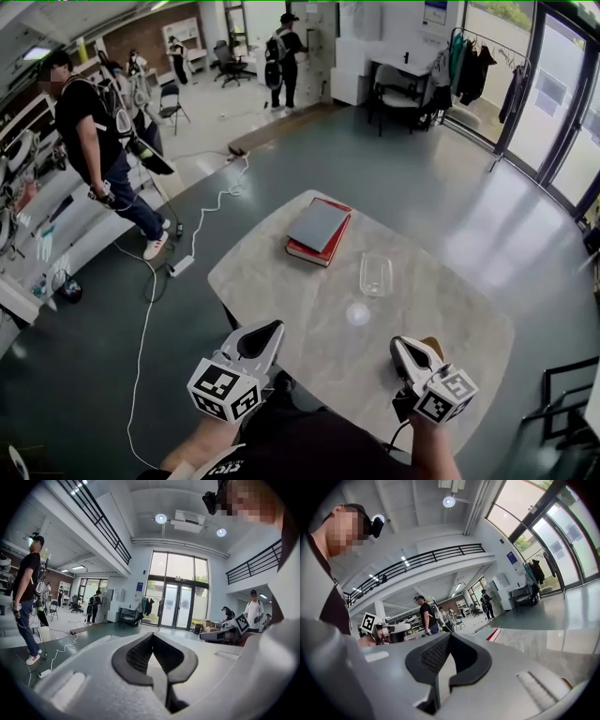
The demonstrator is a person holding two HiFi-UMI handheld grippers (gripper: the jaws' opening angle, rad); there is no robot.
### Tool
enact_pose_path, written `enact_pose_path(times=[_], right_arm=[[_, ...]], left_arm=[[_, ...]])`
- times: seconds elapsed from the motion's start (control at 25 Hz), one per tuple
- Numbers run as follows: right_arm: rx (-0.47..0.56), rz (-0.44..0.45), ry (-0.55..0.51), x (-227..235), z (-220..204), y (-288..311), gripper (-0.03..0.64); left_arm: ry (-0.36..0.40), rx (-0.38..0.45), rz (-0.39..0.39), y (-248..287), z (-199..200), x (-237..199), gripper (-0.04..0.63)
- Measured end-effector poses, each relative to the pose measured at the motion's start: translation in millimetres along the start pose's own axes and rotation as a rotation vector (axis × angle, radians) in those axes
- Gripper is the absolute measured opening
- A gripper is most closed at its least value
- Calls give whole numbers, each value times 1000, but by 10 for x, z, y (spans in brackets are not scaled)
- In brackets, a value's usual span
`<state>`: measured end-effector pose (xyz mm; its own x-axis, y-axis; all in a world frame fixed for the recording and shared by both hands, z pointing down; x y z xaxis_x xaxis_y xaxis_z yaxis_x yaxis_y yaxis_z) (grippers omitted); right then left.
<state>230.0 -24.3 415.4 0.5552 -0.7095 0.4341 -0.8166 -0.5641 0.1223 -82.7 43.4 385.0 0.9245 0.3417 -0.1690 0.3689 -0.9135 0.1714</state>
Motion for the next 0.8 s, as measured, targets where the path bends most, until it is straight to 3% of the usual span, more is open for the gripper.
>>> enact_pose_path(times=[0.16,0.52,0.8], right_arm=[[3,-54,3,68,30,272,2],[39,-177,-10,98,250,1009,2],[41,-317,-17,59,169,1199,2]], left_arm=[[-17,-16,-57,321,-30,-319,3],[20,-36,-234,1082,263,-1056,3],[40,-82,-410,1503,246,-1302,3]])
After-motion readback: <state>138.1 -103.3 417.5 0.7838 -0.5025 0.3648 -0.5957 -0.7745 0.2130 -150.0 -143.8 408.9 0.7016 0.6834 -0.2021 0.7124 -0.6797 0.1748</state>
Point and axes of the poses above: the fingertips, and each gripper's own axes: y forward along the fingers, x to its right, z out of its top, the point moved 8 cm from there along -y, backward along the fingers, and after that the axes turned 2 degrees about y, right-handed, at the moved point
